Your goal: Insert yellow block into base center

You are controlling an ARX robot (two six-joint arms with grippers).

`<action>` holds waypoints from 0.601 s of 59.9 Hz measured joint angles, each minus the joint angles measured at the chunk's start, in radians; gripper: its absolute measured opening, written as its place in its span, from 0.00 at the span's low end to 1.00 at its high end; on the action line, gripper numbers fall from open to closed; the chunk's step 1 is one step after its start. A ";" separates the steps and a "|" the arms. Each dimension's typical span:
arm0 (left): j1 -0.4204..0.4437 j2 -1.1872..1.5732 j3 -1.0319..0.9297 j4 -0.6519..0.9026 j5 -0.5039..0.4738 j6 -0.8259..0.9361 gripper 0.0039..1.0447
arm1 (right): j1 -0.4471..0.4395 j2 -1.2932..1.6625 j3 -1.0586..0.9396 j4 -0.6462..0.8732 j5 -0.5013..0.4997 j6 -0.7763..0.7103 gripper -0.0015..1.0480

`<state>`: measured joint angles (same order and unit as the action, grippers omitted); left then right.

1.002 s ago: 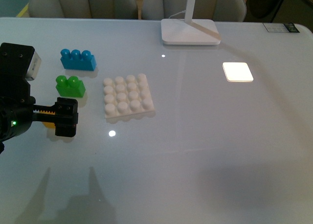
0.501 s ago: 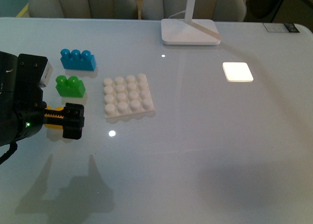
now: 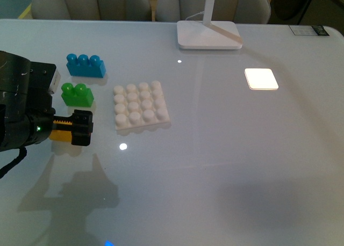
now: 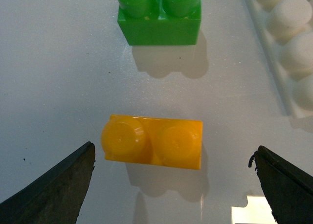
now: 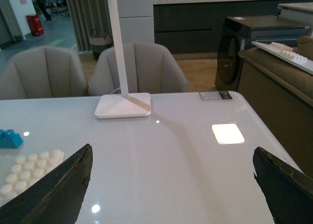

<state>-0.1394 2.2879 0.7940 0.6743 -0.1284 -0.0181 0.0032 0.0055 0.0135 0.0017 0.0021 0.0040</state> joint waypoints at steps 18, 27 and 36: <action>0.038 0.018 0.039 -0.014 0.005 0.022 0.93 | 0.000 0.000 0.000 0.000 0.000 0.000 0.92; 0.042 0.026 0.045 -0.019 0.014 0.023 0.93 | 0.000 0.000 0.000 0.000 0.000 0.000 0.92; 0.042 0.038 0.050 -0.020 0.021 0.023 0.93 | 0.000 0.000 0.000 0.000 0.000 0.000 0.92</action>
<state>-0.0975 2.3257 0.8440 0.6540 -0.1074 0.0044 0.0032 0.0055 0.0135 0.0017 0.0021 0.0040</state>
